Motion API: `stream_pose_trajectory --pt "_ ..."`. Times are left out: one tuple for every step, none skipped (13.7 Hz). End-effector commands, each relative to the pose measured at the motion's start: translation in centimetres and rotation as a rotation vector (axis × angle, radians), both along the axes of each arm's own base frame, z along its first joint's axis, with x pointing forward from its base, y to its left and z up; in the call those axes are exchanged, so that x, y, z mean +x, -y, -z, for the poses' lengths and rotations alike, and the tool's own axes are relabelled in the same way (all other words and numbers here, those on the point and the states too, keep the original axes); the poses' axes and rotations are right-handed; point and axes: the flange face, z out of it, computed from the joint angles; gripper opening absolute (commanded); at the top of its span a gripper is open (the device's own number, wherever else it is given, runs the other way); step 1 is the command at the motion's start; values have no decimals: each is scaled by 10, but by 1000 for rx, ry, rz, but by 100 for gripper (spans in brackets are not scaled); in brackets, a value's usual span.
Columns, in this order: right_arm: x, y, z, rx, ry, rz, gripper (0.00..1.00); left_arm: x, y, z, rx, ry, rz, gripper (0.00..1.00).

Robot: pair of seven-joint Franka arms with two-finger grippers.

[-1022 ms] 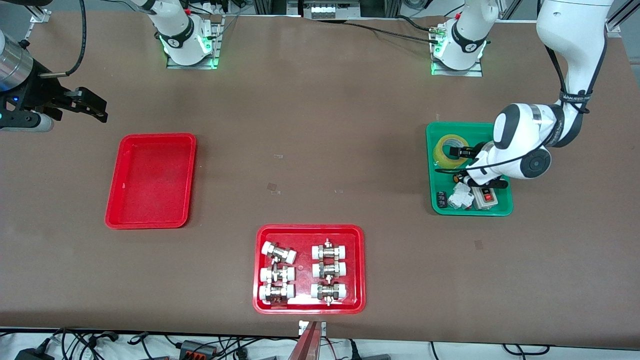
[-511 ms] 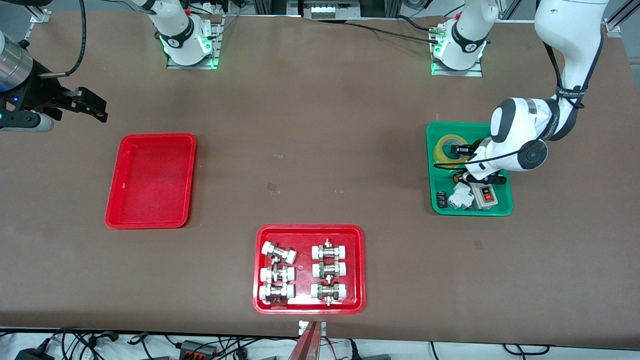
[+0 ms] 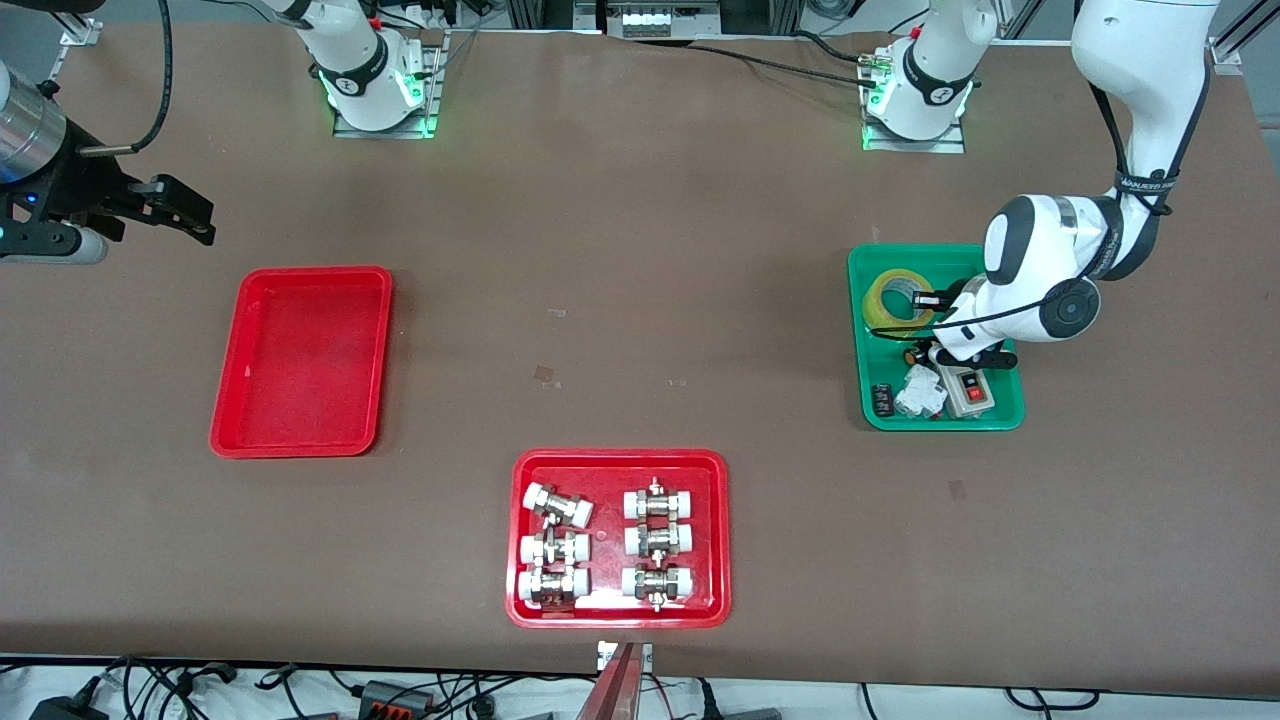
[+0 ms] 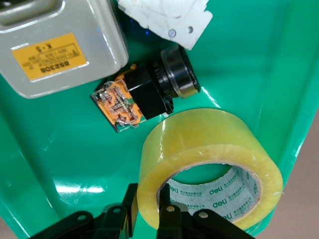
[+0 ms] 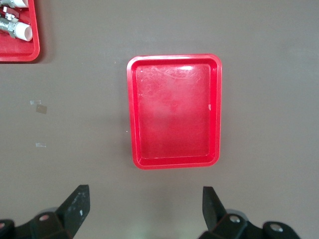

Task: Left arm passes tape to right arm into tray
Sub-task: 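Lower the left gripper onto the yellow tape roll and grasp it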

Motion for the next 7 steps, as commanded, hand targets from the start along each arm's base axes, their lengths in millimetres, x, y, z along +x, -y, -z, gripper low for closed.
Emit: stream_pose_trajectory --pt "0 0 -4 -3 -1 2 100 -2 -1 -21 -5 18 -6 1" --pt "0 0 -4 -3 -1 2 100 3 0 -30 -5 24 -2 1" --pt "-1 0 -4 -3 -3 2 100 8 1 -40 -7 9 -1 1" --pt "-1 0 -4 -5 -3 2 100 17 2 -53 -8 -5 2 1" --pt "0 0 -5 -5 0 2 100 26 2 -69 -10 -20 5 1" --pt "-1 -1 -5 -3 -1 1 100 37 4 -89 -12 -34 12 1" --pt "-1 -1 -5 -3 -1 1 100 49 9 -114 -15 -45 22 1"
